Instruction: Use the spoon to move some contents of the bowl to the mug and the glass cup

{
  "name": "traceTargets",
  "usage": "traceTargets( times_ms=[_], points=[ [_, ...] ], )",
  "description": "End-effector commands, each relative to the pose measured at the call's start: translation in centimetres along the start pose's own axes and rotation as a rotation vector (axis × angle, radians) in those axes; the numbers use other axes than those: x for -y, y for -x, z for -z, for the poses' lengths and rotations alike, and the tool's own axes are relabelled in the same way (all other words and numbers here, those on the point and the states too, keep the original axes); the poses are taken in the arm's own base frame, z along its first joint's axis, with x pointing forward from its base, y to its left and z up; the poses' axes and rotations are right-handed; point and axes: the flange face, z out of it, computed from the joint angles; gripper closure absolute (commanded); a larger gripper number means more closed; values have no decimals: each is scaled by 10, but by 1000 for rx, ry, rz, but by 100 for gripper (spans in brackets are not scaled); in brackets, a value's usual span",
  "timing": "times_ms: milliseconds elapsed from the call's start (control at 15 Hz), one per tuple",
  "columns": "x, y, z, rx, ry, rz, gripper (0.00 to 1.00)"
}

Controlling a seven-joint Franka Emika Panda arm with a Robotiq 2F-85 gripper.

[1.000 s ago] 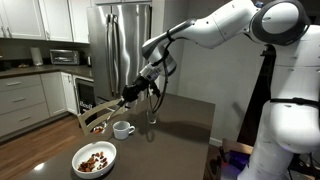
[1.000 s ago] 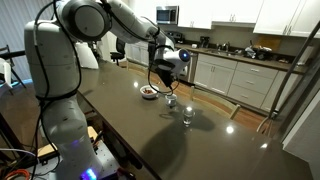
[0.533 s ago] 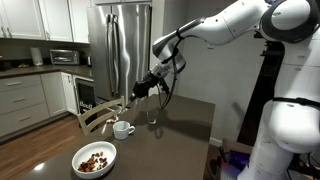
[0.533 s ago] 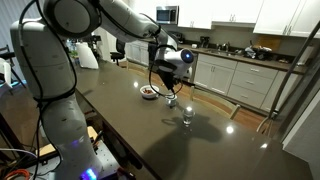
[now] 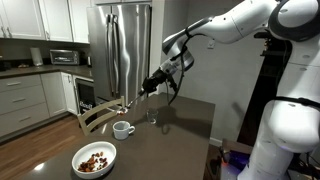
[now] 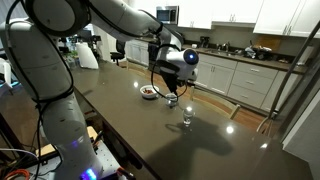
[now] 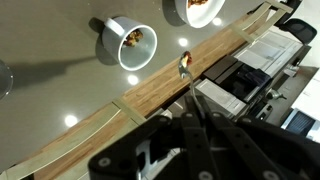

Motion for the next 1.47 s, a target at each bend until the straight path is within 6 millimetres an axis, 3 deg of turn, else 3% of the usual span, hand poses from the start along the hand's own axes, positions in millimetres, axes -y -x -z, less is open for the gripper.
traceTargets(
  times_ms=[0,667,1400],
  points=[
    [-7,7,19,-28,-15,-50,97],
    [-16,0,12,-19,-8,-58,97],
    [-76,-6,65,-135,59,-211,97]
  ],
)
